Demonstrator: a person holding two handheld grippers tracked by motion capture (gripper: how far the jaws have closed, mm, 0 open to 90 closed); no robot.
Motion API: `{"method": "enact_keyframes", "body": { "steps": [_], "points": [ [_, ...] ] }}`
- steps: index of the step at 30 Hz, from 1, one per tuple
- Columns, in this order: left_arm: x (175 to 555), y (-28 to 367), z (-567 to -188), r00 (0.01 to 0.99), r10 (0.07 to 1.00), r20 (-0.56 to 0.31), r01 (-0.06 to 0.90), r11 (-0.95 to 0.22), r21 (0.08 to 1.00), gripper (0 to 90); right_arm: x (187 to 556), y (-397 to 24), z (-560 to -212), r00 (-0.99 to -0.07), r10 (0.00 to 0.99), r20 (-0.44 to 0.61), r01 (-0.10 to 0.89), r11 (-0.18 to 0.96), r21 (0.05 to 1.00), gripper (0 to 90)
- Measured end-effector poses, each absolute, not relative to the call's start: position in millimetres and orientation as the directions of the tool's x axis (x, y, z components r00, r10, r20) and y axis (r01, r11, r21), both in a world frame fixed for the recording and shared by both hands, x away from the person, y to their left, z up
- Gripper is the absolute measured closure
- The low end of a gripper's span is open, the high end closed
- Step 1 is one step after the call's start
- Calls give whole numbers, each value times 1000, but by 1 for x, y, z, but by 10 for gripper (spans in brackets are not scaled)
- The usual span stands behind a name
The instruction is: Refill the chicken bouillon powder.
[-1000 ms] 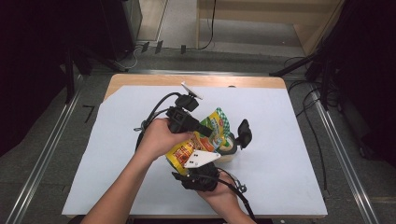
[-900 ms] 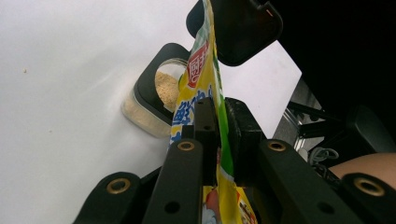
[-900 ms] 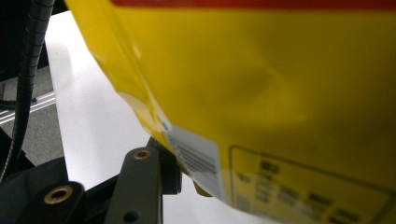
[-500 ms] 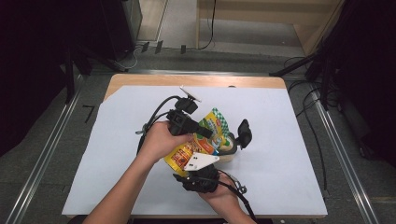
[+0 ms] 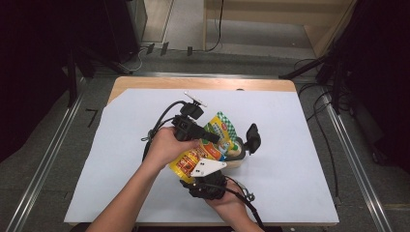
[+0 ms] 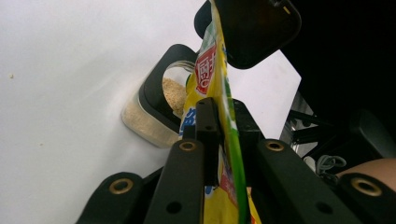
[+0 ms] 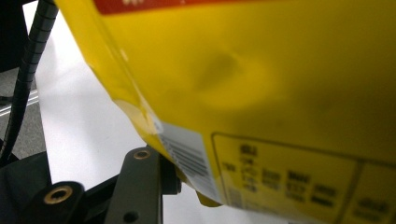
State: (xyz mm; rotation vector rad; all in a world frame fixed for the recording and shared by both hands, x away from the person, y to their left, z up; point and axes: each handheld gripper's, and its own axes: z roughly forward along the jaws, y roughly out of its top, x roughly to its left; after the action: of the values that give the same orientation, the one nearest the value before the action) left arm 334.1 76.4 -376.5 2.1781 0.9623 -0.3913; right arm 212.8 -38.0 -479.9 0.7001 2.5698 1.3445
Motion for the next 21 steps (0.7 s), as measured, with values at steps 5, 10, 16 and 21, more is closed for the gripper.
{"method": "enact_keyframes", "body": {
  "steps": [5,10,16,21],
  "points": [
    [335,87,-372,658,515,-550,753,-450,480,885,211,-36,-481,-880,470,74,330,492,806,601],
    [335,102,-368,640,505,-579,768,-417,486,888,213,-37,-480,-876,475,86,339,478,811,560],
    [335,124,-364,599,498,-627,801,-366,474,892,215,-38,-481,-870,484,91,347,470,812,522],
    [334,144,-359,583,506,-635,811,-328,484,894,221,-40,-480,-858,499,121,376,449,811,486]
  ]
}}
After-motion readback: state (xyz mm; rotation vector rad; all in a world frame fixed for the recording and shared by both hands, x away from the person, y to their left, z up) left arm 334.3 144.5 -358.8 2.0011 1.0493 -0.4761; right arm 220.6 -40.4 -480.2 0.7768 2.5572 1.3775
